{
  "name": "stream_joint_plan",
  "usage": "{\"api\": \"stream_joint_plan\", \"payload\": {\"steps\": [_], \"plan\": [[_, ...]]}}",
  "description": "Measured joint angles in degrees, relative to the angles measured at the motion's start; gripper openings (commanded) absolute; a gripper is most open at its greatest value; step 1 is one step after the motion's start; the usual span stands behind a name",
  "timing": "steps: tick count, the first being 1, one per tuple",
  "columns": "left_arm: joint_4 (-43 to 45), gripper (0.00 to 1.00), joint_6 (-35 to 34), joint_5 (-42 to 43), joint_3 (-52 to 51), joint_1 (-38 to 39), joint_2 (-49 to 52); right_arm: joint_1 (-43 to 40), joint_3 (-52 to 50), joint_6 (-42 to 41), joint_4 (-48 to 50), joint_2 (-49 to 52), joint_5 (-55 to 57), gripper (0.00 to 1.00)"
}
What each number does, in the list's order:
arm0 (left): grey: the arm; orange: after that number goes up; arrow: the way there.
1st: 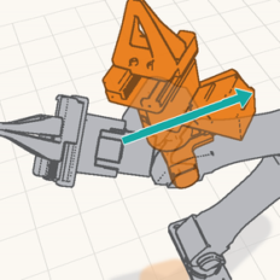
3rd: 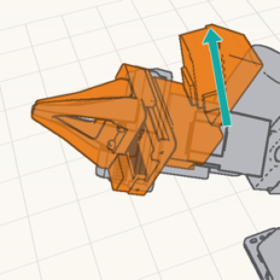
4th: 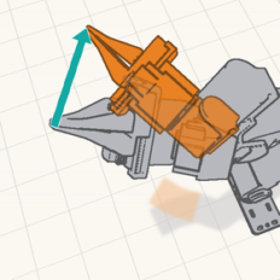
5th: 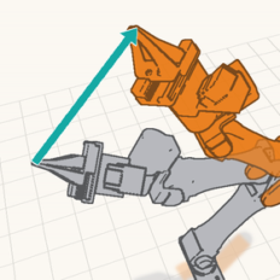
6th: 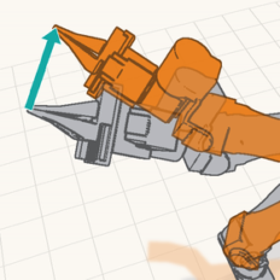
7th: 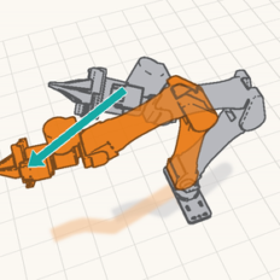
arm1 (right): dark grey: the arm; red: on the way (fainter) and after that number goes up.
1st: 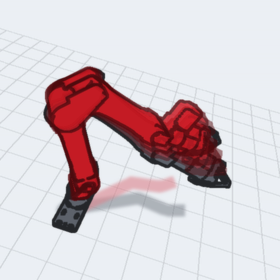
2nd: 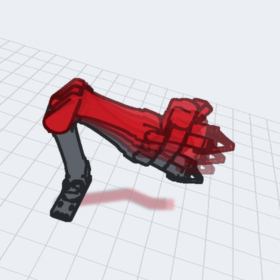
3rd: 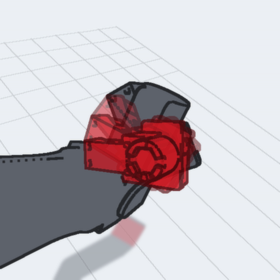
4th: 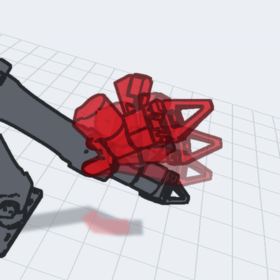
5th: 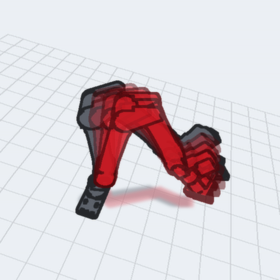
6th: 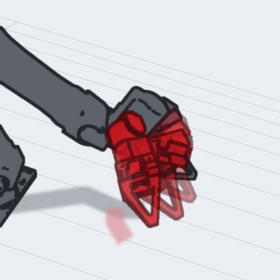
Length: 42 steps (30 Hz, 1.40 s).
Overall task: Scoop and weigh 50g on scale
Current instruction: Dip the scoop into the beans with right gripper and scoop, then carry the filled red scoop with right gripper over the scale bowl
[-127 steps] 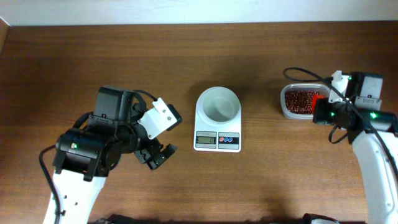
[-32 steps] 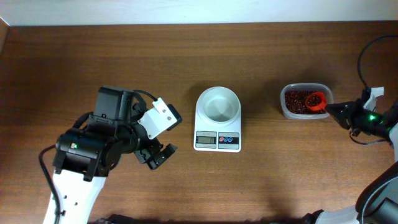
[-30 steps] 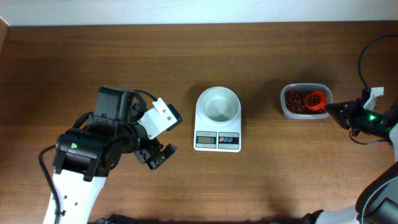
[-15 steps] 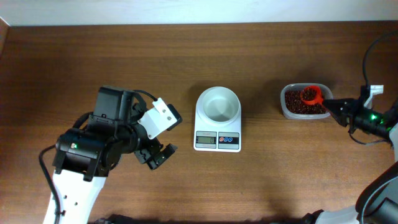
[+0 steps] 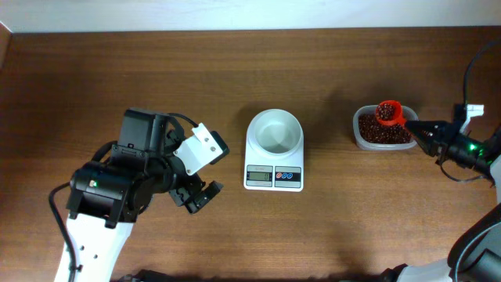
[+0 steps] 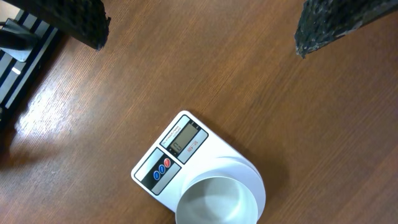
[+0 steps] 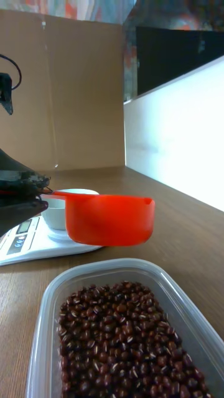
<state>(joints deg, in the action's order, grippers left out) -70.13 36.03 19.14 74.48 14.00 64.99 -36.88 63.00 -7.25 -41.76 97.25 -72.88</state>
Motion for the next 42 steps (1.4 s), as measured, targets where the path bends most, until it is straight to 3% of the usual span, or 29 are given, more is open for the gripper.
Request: {"api": "stream_joint_plan", "payload": {"steps": [3, 22, 42], "plan": [[0.0, 0.99, 0.0, 0.0, 0.0, 0.0, 0.0, 0.8, 0.0, 0.0, 0.0, 0.0, -0.7, 0.04], [0.0, 0.99, 0.0, 0.0, 0.0, 0.0, 0.0, 24.2, 0.0, 0.0, 0.6, 0.1, -1.2, 0.04], [0.0, 0.99, 0.0, 0.0, 0.0, 0.0, 0.0, 29.9, 0.0, -0.1, 5.5, 0.1, 0.2, 0.04]]}}
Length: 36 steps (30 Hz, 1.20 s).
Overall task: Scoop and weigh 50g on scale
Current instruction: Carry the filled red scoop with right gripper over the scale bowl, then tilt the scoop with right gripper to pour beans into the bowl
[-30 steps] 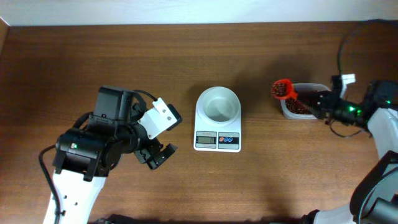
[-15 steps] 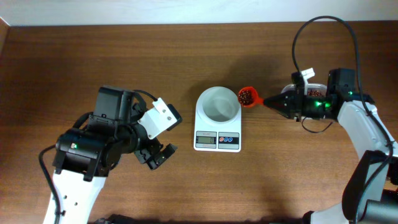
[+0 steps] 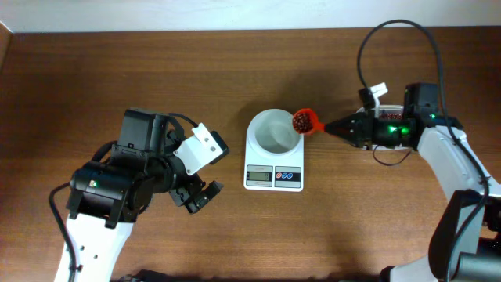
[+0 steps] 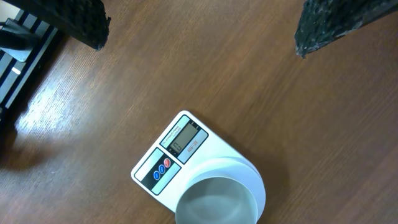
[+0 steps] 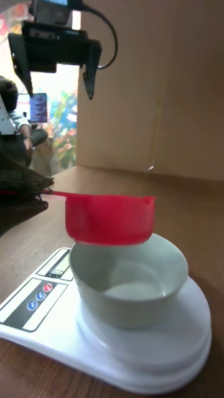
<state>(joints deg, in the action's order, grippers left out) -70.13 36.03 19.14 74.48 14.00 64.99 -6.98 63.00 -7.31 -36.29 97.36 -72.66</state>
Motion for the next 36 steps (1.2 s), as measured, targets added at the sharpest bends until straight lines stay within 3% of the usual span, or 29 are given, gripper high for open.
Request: {"api": "stream_joint_plan", "payload": {"steps": [14, 30, 36], "plan": [[0.0, 0.99, 0.0, 0.0, 0.0, 0.0, 0.0, 8.0, 0.0, 0.2, 10.2, 0.0, 10.6, 0.04], [0.0, 0.99, 0.0, 0.0, 0.0, 0.0, 0.0, 9.6, 0.0, 11.0, 10.3, 0.0, 14.4, 0.04], [0.0, 0.99, 0.0, 0.0, 0.0, 0.0, 0.0, 9.6, 0.0, 18.5, 10.3, 0.0, 14.4, 0.04]]}}
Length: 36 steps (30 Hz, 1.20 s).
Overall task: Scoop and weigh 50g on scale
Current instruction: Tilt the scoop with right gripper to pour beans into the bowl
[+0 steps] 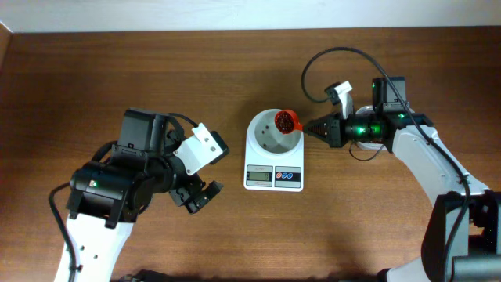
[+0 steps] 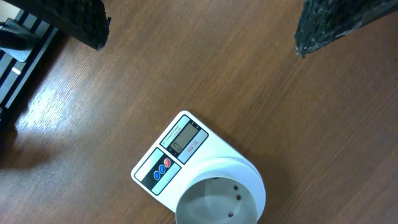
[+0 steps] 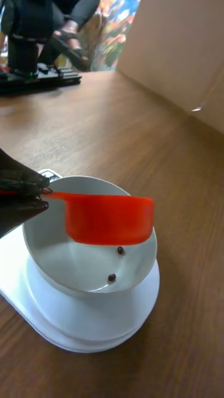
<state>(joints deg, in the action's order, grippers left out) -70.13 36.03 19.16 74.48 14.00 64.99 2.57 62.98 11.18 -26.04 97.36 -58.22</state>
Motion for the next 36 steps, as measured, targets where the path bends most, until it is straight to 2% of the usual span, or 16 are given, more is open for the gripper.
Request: {"api": "stream_joint_plan", "payload": {"steps": [14, 31, 36], "plan": [[0.0, 0.99, 0.0, 0.0, 0.0, 0.0, 0.0, 3.1, 0.0, 21.7, 0.2, 0.0, 2.4, 0.04], [0.0, 0.99, 0.0, 0.0, 0.0, 0.0, 0.0, 3.5, 0.0, 23.8, 0.2, 0.0, 5.7, 0.04], [0.0, 0.99, 0.0, 0.0, 0.0, 0.0, 0.0, 3.5, 0.0, 24.8, 5.2, 0.0, 6.7, 0.04]]}}
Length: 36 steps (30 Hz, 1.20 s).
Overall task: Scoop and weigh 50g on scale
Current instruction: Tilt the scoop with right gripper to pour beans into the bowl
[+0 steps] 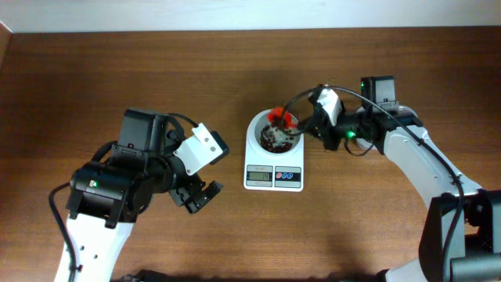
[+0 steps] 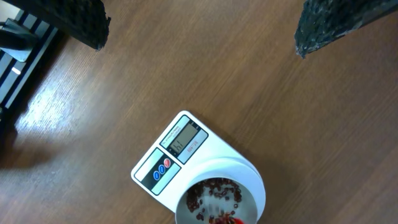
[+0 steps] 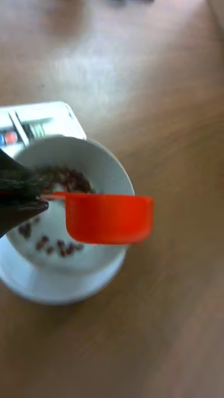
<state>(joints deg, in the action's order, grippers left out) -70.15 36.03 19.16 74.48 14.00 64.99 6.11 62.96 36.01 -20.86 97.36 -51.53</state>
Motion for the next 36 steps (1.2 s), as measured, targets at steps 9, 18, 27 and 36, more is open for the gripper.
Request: {"api": "stream_joint_plan", "payload": {"steps": [9, 18, 27, 36], "plan": [[0.0, 0.99, 0.0, 0.0, 0.0, 0.0, 0.0, 0.0, 0.0, 0.6, -1.0, 0.0, 0.0, 0.04], [0.0, 0.99, 0.0, 0.0, 0.0, 0.0, 0.0, 0.0, 0.0, 0.6, -2.6, 0.0, -0.5, 0.04], [0.0, 0.99, 0.0, 0.0, 0.0, 0.0, 0.0, 0.0, 0.0, 3.2, -2.3, 0.0, 2.1, 0.04], [0.0, 0.99, 0.0, 0.0, 0.0, 0.0, 0.0, 0.0, 0.0, 2.5, -2.1, 0.0, 0.4, 0.04]]}}
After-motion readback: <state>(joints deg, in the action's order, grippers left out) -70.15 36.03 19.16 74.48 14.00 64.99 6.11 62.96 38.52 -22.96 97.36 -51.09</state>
